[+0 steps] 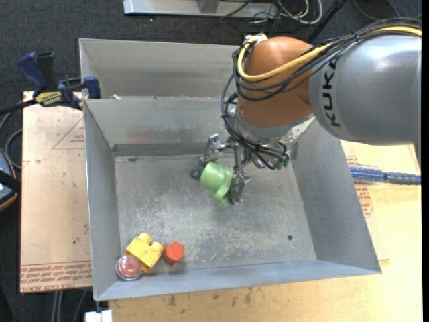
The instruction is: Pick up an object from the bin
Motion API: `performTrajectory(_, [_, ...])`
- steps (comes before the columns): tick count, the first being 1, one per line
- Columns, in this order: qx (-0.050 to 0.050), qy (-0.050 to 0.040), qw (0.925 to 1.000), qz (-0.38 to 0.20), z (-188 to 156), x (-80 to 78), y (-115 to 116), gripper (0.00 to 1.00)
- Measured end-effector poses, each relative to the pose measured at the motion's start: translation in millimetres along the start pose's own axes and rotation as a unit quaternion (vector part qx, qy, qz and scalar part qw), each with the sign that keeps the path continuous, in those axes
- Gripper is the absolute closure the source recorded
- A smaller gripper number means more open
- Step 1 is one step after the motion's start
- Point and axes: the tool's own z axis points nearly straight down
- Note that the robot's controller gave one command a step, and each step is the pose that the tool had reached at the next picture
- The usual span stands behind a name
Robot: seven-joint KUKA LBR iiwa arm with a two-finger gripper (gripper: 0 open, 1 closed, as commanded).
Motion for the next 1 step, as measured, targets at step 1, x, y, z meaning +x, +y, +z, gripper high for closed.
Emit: performTrajectory(1, [0.000, -0.0003, 1.0000, 0.002, -25.7, -1.4, -0.2, 1.00])
